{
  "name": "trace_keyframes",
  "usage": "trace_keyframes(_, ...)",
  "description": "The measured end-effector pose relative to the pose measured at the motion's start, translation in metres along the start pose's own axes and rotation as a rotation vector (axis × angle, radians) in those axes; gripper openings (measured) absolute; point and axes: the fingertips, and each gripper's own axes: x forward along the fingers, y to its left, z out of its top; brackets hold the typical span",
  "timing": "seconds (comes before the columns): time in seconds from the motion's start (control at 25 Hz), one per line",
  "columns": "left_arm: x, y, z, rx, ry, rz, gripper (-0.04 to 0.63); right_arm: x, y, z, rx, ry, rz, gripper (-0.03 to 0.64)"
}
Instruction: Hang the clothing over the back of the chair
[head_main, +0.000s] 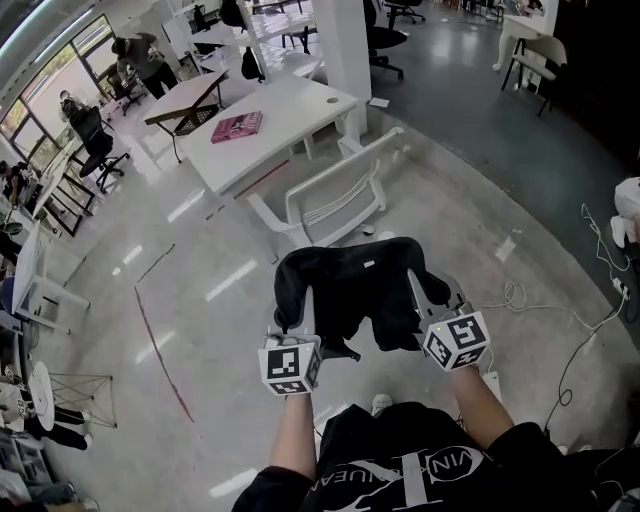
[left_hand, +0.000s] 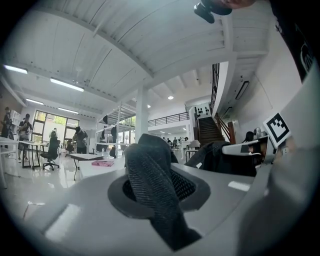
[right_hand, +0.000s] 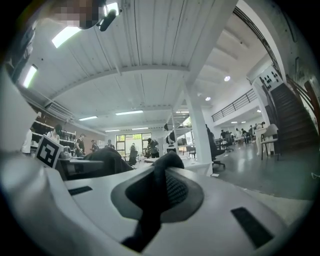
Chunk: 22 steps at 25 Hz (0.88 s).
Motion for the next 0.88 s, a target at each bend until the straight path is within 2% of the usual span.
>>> trace_keyframes(0.68, 0.102, -0.002, 0.008, 0.017, 0.016, -0.045, 0.087, 0.071, -0.071, 0.013, 0.007, -0.013, -0.004, 0.023)
trace_keyframes(0.88, 0.129, -0.001, 0.010, 0.036, -0.005, -0.031, 0.087, 0.097, -0.089, 0.015, -0.001, -0.025, -0.001, 0.023)
